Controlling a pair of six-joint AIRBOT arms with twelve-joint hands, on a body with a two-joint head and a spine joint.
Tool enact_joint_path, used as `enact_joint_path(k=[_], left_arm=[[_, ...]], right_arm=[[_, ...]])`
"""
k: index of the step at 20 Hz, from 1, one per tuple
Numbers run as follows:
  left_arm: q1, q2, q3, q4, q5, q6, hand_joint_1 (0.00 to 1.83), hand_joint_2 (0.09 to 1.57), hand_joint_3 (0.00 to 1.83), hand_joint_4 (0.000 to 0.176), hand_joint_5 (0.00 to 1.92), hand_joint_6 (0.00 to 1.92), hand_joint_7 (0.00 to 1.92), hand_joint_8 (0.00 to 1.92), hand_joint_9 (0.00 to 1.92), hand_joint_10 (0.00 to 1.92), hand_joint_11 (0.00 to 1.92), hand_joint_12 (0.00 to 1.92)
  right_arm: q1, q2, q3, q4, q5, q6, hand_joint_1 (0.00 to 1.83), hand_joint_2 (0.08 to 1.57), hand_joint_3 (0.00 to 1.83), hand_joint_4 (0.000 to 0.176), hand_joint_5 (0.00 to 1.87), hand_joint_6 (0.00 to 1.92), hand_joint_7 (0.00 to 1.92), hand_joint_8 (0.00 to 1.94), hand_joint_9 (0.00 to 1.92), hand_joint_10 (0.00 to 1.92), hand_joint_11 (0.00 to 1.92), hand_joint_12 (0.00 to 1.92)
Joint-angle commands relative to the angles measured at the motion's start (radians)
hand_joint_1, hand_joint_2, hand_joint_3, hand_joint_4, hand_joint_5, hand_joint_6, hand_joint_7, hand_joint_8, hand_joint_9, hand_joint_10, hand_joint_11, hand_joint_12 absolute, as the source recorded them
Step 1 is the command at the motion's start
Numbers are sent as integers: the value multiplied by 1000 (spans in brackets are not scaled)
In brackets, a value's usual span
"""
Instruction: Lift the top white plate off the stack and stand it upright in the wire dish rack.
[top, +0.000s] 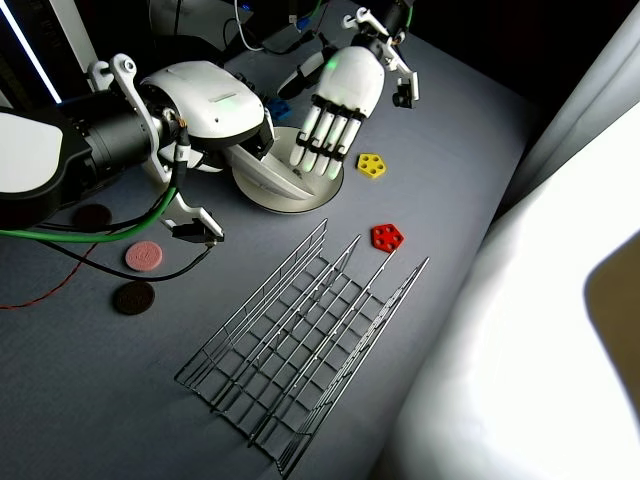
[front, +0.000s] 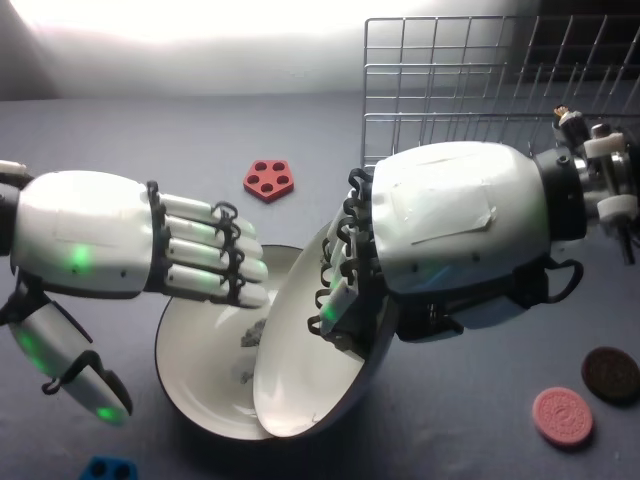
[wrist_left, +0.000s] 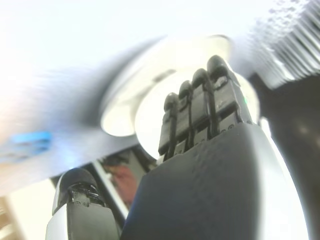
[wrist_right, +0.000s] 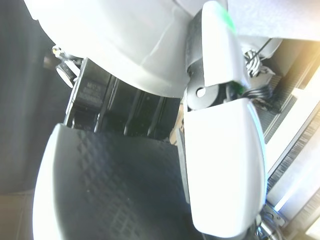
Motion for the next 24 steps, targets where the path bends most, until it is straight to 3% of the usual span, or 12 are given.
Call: enact_joint_path(k=[1,5,6,8,12,16,20,22,24], left_arm=[[-24,12,1,-61,-70,-3,135,911,0,0,108,1,102,1,84,0,22,288],[-24,30,25,-81,-82,-4,123,903,0,0,91,5,87,6,70,6,14,291],[-24,33,33,-82,-85,-4,114,911,2,0,89,3,83,3,63,3,6,289],[-23,37,53,-84,-94,-4,119,911,1,0,100,6,89,5,76,7,32,302],[-23,44,93,-83,-116,-1,126,909,0,0,107,6,99,7,76,5,16,299],[-23,49,136,-70,-126,90,129,903,0,0,129,9,125,10,101,9,11,299],[-23,56,171,-68,-149,178,124,911,2,0,116,1,119,2,97,3,9,300],[-23,62,180,-68,-154,227,107,909,0,0,134,7,124,3,95,3,12,271],[-23,68,180,-69,-154,271,117,906,0,0,140,7,134,6,103,5,8,270]], right_arm=[[23,11,-2,75,79,5,1496,1056,1,0,971,1037,1096,529,1090,702,969,1336],[62,16,4,68,107,41,1497,1053,0,0,971,1033,1121,490,1103,686,965,1345],[71,16,6,65,114,47,1484,1126,0,0,832,1204,936,765,936,918,821,1505],[90,18,12,59,124,68,1478,1160,0,0,759,1307,842,912,864,1037,741,1605],[113,19,15,58,143,85,1479,1157,0,0,758,1311,852,907,871,1017,747,1596],[143,19,25,50,163,116,1476,1169,0,0,736,1334,832,935,827,1071,739,1626],[172,18,62,40,194,190,1476,1168,0,0,732,1315,837,928,830,1088,750,1628],[185,18,77,30,209,212,1493,1072,1,0,923,1081,1050,619,1055,781,945,1391],[201,20,92,22,227,244,1495,1058,0,0,962,1023,1080,564,1090,722,981,1337]])
